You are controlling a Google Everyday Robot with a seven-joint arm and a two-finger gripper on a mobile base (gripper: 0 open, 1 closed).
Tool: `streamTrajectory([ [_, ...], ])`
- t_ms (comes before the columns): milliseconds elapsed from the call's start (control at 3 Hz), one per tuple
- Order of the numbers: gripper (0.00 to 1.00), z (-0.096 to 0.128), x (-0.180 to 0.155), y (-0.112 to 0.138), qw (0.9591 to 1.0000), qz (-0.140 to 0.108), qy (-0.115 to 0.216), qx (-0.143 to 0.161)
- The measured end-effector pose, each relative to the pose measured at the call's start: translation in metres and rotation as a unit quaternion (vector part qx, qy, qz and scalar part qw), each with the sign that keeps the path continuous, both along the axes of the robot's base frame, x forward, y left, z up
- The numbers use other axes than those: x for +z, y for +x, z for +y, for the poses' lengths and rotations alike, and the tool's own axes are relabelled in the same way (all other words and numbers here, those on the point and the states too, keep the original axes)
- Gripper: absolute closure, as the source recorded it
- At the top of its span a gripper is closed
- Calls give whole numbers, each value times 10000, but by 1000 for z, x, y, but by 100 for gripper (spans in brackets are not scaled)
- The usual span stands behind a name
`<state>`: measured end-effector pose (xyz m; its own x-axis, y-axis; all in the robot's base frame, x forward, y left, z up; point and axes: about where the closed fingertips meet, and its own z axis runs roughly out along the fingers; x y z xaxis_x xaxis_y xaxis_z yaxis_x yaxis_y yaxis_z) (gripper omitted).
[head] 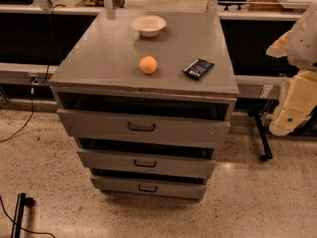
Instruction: Open top drawer
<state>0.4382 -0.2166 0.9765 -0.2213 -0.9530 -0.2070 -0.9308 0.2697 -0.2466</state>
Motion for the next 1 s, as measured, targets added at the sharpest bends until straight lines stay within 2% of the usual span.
streamTrajectory([
  [333, 0, 0, 0, 0, 10000, 0, 0, 0],
  [667, 0, 9, -5, 15, 9999, -129, 61, -44],
  [1000, 0, 46, -50, 50, 9983, -294, 495, 27],
])
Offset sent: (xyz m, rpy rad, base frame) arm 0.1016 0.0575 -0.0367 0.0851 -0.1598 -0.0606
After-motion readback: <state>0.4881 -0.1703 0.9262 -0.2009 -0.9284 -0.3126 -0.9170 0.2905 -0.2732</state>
